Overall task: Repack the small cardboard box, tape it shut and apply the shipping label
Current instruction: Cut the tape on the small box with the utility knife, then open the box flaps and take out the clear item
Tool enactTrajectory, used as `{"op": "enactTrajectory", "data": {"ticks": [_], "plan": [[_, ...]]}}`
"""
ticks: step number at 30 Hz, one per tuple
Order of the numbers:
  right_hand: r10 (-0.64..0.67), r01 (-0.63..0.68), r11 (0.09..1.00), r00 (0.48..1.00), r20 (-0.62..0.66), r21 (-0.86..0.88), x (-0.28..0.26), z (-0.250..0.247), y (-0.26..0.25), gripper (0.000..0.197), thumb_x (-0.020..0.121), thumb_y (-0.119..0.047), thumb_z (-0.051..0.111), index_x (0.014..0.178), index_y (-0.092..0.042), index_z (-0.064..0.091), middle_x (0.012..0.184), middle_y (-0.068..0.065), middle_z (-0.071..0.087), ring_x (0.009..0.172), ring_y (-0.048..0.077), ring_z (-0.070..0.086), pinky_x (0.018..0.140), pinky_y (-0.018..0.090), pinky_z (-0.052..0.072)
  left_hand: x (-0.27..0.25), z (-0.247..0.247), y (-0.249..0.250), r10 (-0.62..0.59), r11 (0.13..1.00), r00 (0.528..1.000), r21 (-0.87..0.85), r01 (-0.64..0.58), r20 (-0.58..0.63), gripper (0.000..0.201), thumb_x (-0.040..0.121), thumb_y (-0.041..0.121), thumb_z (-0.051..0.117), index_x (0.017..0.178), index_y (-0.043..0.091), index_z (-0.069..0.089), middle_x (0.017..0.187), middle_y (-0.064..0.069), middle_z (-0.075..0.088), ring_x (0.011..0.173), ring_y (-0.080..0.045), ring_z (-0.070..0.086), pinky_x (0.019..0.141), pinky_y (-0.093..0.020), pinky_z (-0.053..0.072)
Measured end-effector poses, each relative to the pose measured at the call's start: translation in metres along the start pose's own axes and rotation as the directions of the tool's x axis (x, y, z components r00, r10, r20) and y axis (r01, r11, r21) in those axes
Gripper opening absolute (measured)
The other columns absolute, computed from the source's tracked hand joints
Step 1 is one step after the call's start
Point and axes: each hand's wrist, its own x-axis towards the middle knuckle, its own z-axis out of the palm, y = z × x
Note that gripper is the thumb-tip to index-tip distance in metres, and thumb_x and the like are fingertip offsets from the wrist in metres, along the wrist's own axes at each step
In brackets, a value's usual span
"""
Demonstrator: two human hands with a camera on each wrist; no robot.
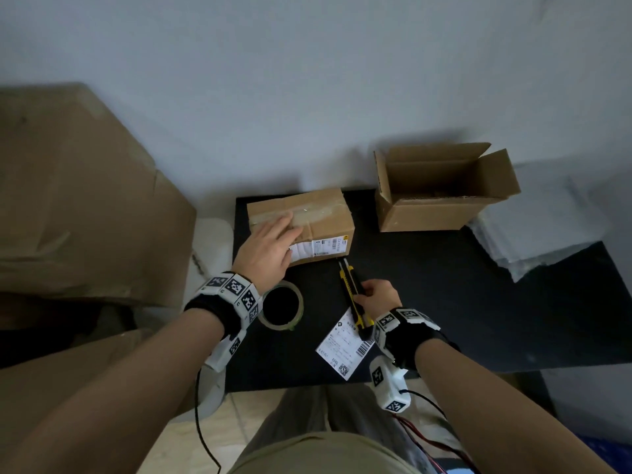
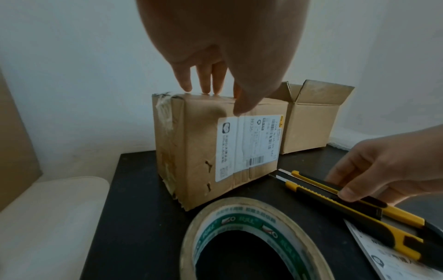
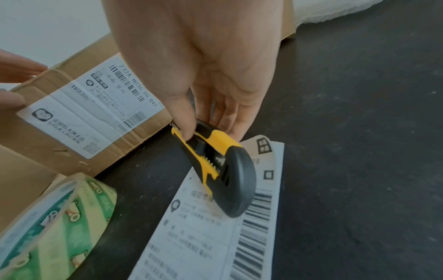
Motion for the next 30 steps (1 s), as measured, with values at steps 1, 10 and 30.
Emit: {"op": "enactTrajectory", "data": {"ticks": [1,10,30], "plan": [[-0.002,0.002,0.999,1.000,-0.002,-0.033,0.000,0.000,-0.001,0.041,0.088,-0.021,0.063,0.128,-0.014,0.055,0.120,0.007,0.062,0.109,0.021,0.059,0.090,0.030,0.050,-0.002,0.000,-0.001,-0.003,1.000,1.000,-0.001,0.003,0.000,0.043,0.079,0.004,0.067,0.122,0.004,0.060,0.135,-0.018,0.051,0.124,-0.034,0.049,0.106,-0.044,0.034],[-0.142,0.121,0.974,0.985,-0.099,-0.192,-0.007,-0.018,-0.019,0.034,0.092,-0.024,0.054,0.124,-0.012,0.056,0.125,0.009,0.056,0.113,0.023,0.055,0.093,0.032,0.046,-0.017,-0.010,-0.011,-0.051,0.998,0.998,-0.030,0.051,-0.028,0.038,0.079,0.003,0.066,0.116,0.005,0.062,0.126,-0.016,0.058,0.112,-0.034,0.058,0.096,-0.043,0.045],[-0.753,0.630,0.537,0.657,0.017,-0.561,-0.010,-0.036,-0.102,0.036,0.095,-0.013,0.046,0.129,-0.008,0.051,0.137,0.006,0.043,0.125,0.023,0.041,0.108,0.034,0.033,-0.014,-0.010,-0.014,-0.100,0.995,0.988,0.011,0.100,0.118,0.062,0.079,-0.003,0.060,0.137,0.012,0.045,0.142,-0.004,0.045,0.132,-0.022,0.039,0.105,-0.031,0.035]]}}
